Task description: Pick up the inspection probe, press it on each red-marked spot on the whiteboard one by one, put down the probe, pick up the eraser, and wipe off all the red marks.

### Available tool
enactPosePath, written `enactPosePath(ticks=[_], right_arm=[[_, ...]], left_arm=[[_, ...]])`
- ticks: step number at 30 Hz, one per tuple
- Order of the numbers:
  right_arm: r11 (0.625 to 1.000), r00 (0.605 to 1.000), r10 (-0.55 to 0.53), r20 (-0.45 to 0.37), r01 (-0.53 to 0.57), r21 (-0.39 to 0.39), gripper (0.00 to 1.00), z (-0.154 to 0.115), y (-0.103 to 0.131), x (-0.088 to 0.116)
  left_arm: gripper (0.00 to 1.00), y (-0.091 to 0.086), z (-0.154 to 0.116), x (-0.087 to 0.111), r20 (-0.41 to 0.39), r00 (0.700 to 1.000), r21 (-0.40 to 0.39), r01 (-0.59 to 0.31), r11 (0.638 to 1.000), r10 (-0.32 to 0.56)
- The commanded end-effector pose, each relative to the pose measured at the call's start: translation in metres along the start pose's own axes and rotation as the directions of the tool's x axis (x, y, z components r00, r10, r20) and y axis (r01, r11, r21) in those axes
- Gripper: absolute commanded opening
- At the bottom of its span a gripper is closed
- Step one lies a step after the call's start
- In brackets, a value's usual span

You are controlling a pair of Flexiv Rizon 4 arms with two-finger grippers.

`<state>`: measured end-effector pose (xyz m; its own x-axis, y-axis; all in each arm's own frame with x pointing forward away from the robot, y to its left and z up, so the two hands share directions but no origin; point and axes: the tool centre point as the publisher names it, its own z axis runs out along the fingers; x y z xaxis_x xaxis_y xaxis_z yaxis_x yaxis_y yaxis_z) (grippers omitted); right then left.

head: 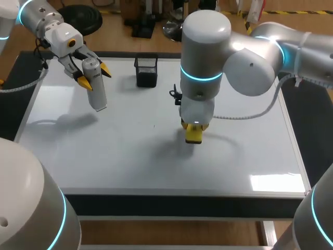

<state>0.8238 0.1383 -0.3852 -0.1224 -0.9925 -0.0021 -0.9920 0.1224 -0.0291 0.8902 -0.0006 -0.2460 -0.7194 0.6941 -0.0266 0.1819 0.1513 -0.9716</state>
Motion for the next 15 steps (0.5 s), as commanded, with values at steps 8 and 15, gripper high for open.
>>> enactPosePath(ticks=[8,15], right_arm=[[0.999,0.999,-0.044,0.01,0.044,-0.001,0.0,0.0,-0.048,-0.005],[0.999,0.999,-0.049,0.01,0.049,-0.017,0.0,0.004,-0.088,-0.006]], left_arm=[[0.0,-0.001,-0.001,0.0,-0.004,1.0,0.0,0.0,1.0,0.0],[0.0,-0.001,-0.001,0.0,-0.004,1.0,0.0,0.0,1.0,0.0]])
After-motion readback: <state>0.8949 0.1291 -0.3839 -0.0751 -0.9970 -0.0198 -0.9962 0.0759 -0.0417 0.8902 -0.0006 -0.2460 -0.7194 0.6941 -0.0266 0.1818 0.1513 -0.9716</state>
